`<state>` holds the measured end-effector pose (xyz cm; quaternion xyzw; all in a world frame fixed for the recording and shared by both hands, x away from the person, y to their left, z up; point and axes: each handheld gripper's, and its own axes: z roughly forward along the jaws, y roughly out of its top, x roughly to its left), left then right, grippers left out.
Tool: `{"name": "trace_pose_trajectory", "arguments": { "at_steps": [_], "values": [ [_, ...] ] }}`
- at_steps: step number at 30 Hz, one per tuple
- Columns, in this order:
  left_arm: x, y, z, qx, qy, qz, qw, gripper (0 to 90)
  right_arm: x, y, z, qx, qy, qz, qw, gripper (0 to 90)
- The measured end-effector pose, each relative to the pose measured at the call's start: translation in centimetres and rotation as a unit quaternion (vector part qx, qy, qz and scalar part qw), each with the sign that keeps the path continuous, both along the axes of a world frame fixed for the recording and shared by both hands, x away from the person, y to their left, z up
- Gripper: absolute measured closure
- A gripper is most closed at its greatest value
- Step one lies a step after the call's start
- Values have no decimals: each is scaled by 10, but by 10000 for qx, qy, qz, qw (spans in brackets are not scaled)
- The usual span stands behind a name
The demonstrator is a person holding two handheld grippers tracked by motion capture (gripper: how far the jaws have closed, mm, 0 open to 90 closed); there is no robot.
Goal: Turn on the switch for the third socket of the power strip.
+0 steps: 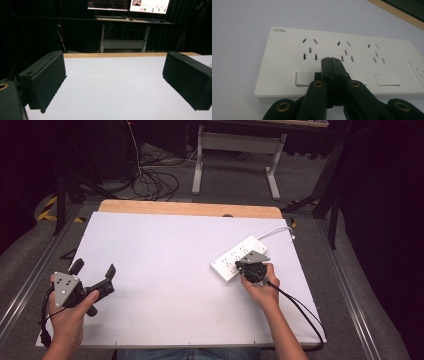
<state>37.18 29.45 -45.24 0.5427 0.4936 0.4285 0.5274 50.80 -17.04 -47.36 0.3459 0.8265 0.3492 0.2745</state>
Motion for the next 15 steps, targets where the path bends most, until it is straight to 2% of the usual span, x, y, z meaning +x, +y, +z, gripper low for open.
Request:
{"name": "trace_pose_trajectory", "arguments": {
  "at_steps": [15],
  "values": [
    [0,1,0,-3,-1,19,10000,51,1,0,0,26,0,-3,10000,900]
  ]
}}
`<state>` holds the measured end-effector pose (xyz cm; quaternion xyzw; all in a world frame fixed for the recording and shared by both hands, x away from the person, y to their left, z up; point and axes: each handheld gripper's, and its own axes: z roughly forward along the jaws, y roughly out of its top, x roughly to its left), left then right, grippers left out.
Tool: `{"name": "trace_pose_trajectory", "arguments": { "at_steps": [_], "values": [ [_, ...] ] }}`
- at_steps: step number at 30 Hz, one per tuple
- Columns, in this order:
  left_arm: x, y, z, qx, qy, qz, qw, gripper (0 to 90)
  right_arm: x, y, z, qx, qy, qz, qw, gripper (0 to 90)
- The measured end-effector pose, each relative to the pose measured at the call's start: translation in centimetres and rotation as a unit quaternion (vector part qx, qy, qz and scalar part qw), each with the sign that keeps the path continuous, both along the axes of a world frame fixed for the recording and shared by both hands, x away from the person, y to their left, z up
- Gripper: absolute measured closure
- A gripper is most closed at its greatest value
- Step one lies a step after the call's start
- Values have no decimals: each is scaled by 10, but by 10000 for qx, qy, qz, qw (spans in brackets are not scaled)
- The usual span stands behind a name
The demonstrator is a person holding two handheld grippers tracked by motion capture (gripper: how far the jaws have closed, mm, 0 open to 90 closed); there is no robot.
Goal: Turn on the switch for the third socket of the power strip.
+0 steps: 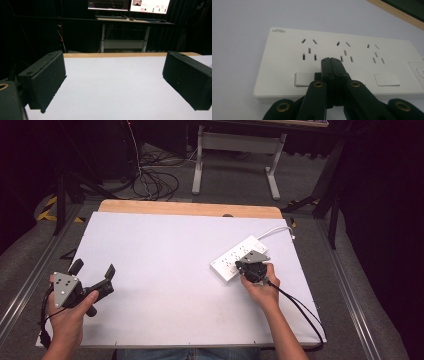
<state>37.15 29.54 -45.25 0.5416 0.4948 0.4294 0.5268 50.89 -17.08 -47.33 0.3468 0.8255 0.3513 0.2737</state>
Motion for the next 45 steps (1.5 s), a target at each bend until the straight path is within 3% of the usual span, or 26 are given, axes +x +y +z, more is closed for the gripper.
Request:
{"name": "trace_pose_trajectory", "arguments": {
  "at_steps": [5,14,22,24,35,45],
  "values": [
    [0,0,0,3,-2,-5,10000,51,0,-2,1,-33,7,4,10000,900],
    [1,0,0,5,3,-17,10000,51,-2,-5,8,133,-85,29,9999,882],
    [1,0,0,-3,1,-12,10000,51,-8,-8,20,581,-230,67,9980,845],
    [1,0,0,-2,0,-15,10000,52,-11,-9,23,627,-277,55,9976,812],
    [1,0,0,-8,-8,-10,10000,52,-22,-11,33,830,-437,187,9954,821],
    [1,0,0,-14,-2,-5,10000,51,-33,-25,42,1170,-554,155,9915,738]
  ]
}}
